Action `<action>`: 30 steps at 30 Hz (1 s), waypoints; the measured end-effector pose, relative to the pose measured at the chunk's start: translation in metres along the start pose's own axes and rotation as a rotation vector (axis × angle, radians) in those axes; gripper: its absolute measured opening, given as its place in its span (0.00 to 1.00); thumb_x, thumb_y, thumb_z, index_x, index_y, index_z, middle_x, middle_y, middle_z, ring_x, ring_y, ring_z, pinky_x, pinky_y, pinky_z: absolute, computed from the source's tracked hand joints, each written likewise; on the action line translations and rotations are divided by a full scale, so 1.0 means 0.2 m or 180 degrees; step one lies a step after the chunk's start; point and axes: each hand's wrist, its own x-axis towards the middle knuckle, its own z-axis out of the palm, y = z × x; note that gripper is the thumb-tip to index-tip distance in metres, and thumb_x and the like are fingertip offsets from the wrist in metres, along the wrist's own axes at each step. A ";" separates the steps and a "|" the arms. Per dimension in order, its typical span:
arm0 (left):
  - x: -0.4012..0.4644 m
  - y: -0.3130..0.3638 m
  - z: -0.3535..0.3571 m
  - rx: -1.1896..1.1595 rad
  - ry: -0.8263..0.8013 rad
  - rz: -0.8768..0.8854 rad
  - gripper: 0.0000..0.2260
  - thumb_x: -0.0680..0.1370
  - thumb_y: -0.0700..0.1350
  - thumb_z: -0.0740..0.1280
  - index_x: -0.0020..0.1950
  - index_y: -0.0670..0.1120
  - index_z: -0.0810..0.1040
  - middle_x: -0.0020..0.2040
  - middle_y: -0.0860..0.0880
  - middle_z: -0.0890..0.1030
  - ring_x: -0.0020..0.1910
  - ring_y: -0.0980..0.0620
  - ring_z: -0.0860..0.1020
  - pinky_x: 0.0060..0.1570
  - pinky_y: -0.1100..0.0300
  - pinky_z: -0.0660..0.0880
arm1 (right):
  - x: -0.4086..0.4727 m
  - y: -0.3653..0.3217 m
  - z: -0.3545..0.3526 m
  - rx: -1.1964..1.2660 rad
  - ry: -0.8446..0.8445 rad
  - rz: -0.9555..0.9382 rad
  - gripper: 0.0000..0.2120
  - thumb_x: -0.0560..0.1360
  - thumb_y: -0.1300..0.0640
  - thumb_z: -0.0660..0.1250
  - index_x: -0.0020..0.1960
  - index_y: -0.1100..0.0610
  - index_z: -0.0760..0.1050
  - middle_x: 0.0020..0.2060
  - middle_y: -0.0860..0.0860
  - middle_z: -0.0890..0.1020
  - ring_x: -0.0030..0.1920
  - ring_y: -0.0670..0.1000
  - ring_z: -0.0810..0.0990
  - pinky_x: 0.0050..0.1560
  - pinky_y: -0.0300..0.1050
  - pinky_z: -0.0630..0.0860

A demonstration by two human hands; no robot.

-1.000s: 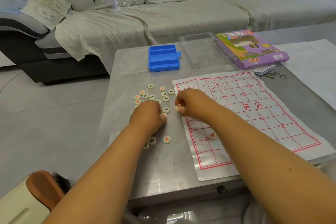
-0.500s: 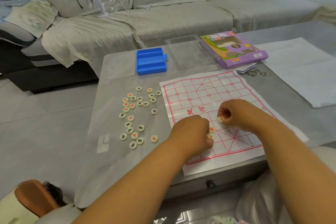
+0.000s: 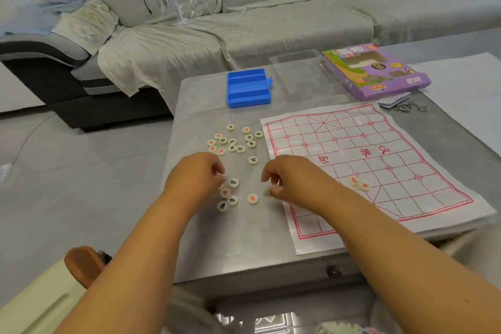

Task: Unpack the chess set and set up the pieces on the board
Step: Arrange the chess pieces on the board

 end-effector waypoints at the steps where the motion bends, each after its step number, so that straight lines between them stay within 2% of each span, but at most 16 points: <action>1: 0.00 -0.05 0.00 0.0051 -0.0127 -0.0013 0.05 0.74 0.43 0.69 0.47 0.52 0.79 0.46 0.54 0.80 0.44 0.53 0.76 0.39 0.61 0.71 | 0.02 -0.03 0.05 -0.0038 -0.0067 -0.0072 0.14 0.73 0.51 0.70 0.58 0.51 0.76 0.49 0.48 0.78 0.47 0.47 0.76 0.50 0.41 0.74; 4: -0.01 -0.11 0.05 0.0275 -0.0441 0.0178 0.10 0.73 0.40 0.67 0.49 0.54 0.80 0.46 0.54 0.79 0.43 0.53 0.76 0.37 0.61 0.72 | 0.07 -0.09 0.14 -0.0118 -0.0168 -0.0130 0.16 0.72 0.52 0.71 0.59 0.52 0.75 0.51 0.50 0.77 0.50 0.51 0.76 0.47 0.42 0.71; 9: 0.04 -0.12 0.09 0.0450 -0.0517 0.0427 0.07 0.73 0.46 0.70 0.49 0.55 0.79 0.39 0.57 0.74 0.41 0.54 0.74 0.38 0.61 0.70 | 0.11 -0.11 0.19 -0.0290 -0.0269 -0.0127 0.12 0.72 0.54 0.70 0.54 0.56 0.77 0.50 0.54 0.77 0.49 0.55 0.77 0.44 0.41 0.68; 13: 0.07 -0.11 0.09 0.0549 -0.0629 0.0562 0.04 0.72 0.49 0.70 0.44 0.55 0.76 0.39 0.57 0.76 0.42 0.55 0.75 0.39 0.61 0.71 | 0.10 -0.08 0.17 -0.0186 -0.0259 -0.0087 0.10 0.72 0.55 0.69 0.53 0.55 0.77 0.49 0.53 0.78 0.47 0.52 0.76 0.44 0.41 0.70; 18: 0.04 0.03 0.05 -0.0148 -0.0091 0.0553 0.04 0.72 0.50 0.69 0.43 0.51 0.79 0.37 0.55 0.79 0.39 0.56 0.77 0.38 0.62 0.72 | 0.02 0.08 -0.03 0.0245 0.0123 0.0410 0.06 0.72 0.58 0.68 0.50 0.53 0.79 0.43 0.47 0.79 0.44 0.47 0.77 0.48 0.40 0.75; 21: 0.02 0.24 0.13 -0.0432 -0.0224 0.0817 0.05 0.72 0.48 0.69 0.46 0.48 0.80 0.40 0.53 0.80 0.40 0.55 0.78 0.41 0.59 0.77 | -0.02 0.25 -0.15 0.0263 0.0195 0.0906 0.06 0.73 0.58 0.70 0.49 0.52 0.78 0.42 0.47 0.80 0.42 0.46 0.77 0.47 0.39 0.75; 24: 0.01 0.40 0.27 -0.0363 -0.0373 0.1001 0.08 0.73 0.49 0.69 0.50 0.48 0.80 0.46 0.52 0.80 0.46 0.52 0.78 0.47 0.54 0.78 | -0.03 0.37 -0.18 0.0035 0.0103 0.1235 0.07 0.71 0.59 0.71 0.50 0.53 0.79 0.45 0.49 0.81 0.45 0.48 0.78 0.51 0.41 0.76; 27: 0.00 0.48 0.36 -0.0350 -0.0376 0.1180 0.11 0.75 0.48 0.68 0.56 0.49 0.80 0.51 0.51 0.81 0.50 0.50 0.78 0.50 0.55 0.77 | -0.03 0.43 -0.16 -0.0166 -0.0040 0.1410 0.06 0.71 0.57 0.71 0.47 0.53 0.79 0.44 0.49 0.81 0.45 0.48 0.78 0.48 0.40 0.75; 30: -0.01 0.46 0.37 -0.0495 -0.0403 0.1292 0.13 0.76 0.46 0.67 0.60 0.49 0.79 0.54 0.51 0.81 0.52 0.51 0.78 0.54 0.55 0.76 | -0.02 0.42 -0.16 -0.0281 -0.0034 0.1434 0.07 0.73 0.53 0.69 0.49 0.54 0.79 0.43 0.50 0.81 0.45 0.49 0.78 0.48 0.41 0.75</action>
